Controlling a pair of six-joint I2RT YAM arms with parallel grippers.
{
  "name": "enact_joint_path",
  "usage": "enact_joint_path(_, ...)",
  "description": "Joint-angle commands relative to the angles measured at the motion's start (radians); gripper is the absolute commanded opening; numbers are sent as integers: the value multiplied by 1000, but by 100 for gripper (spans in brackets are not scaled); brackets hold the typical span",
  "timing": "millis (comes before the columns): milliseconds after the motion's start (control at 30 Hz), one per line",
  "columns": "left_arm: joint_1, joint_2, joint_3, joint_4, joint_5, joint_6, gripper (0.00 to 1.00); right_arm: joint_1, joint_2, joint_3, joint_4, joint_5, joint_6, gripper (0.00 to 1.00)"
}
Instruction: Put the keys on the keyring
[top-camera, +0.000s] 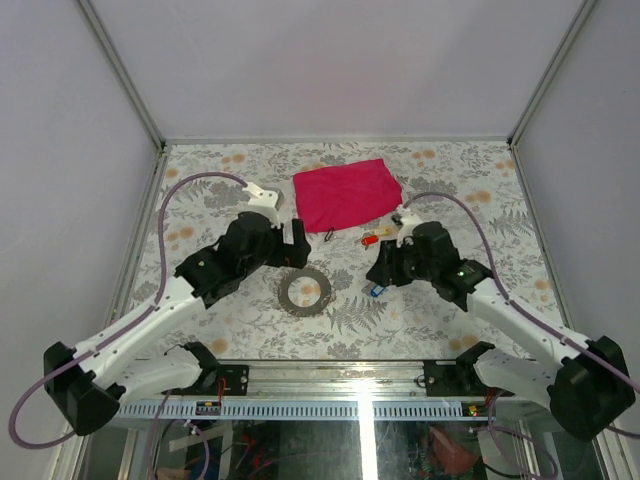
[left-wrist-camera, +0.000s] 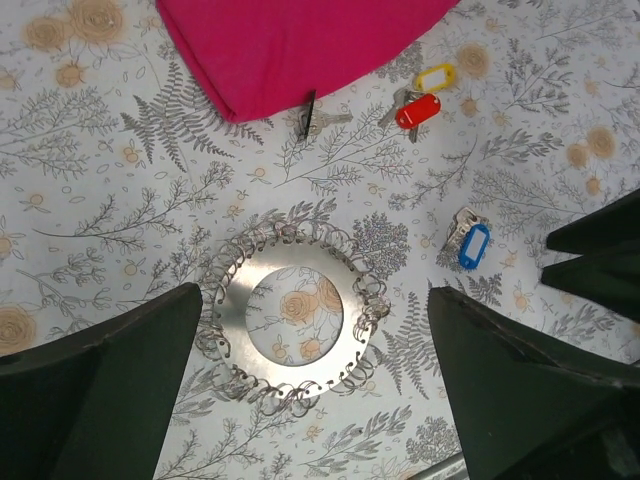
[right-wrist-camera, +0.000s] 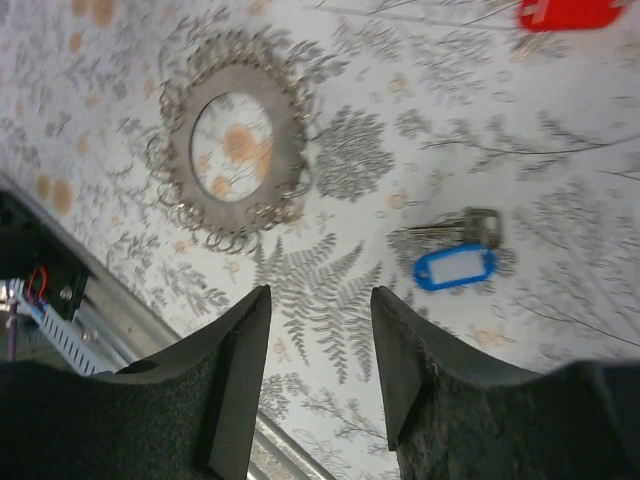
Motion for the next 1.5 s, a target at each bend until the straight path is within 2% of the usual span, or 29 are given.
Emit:
enact_joint_path(0, 1, -65, -21, -19, -5, 89, 100, 115, 79, -13, 170, -23, 56, 50)
enact_joint_path(233, 1, -88, -32, -15, -18, 111, 100, 254, 231, -29, 298, 34, 102, 49)
enact_joint_path(400, 1, -59, -22, -28, -41, 121, 100, 257, 324, -6, 331, 46, 61, 49)
enact_joint_path(667, 0, -62, -30, -29, -43, 114, 100, 258, 480, 47, 356, -50, 25, 46)
enact_joint_path(1467, 1, -47, -28, -28, -33, 120, 99, 255, 570, 20, 499, 15, 145, 31)
